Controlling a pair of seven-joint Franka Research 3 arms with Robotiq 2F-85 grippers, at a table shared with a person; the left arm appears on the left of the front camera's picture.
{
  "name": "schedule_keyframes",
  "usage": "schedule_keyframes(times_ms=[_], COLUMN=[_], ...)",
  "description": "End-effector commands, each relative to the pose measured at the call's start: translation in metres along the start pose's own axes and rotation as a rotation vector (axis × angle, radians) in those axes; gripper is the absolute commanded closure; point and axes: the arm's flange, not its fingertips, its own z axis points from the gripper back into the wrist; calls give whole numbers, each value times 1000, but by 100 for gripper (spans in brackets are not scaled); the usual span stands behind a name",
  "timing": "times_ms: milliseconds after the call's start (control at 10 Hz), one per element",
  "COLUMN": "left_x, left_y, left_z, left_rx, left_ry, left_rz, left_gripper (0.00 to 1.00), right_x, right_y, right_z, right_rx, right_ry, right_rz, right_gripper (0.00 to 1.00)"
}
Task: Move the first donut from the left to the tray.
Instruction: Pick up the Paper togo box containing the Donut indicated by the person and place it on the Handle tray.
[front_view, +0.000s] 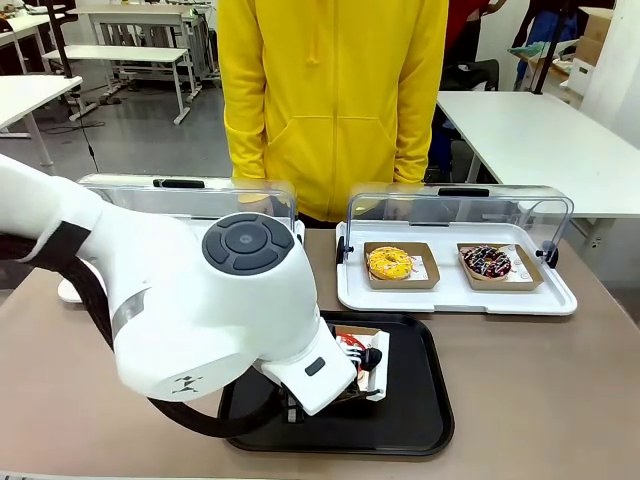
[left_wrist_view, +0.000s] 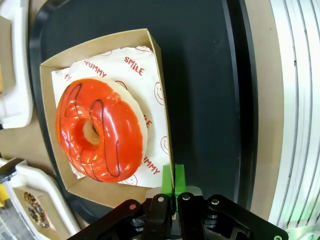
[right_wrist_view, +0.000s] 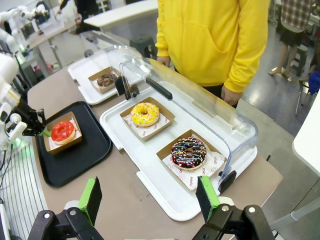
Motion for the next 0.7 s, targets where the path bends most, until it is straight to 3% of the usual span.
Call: schedule_keyframes(times_ms=[0,500,600], left_x=[-6,-6,-7], left_y=[-15,-14,-13], left_z=[-13,-19,-19], left_rx=[19,-28,-28], left_ry=[6,-8,-13], left_rz=[21,24,26], left_gripper=[98,98,42], right_x=[1,1,1], right_y=[-1,-1,-1], right_z=[-1,-1,-1], right_rx=[1,1,1], right_ry=[-30,-30,-30], right_rz=[26,26,26], right_gripper=[0,0,0])
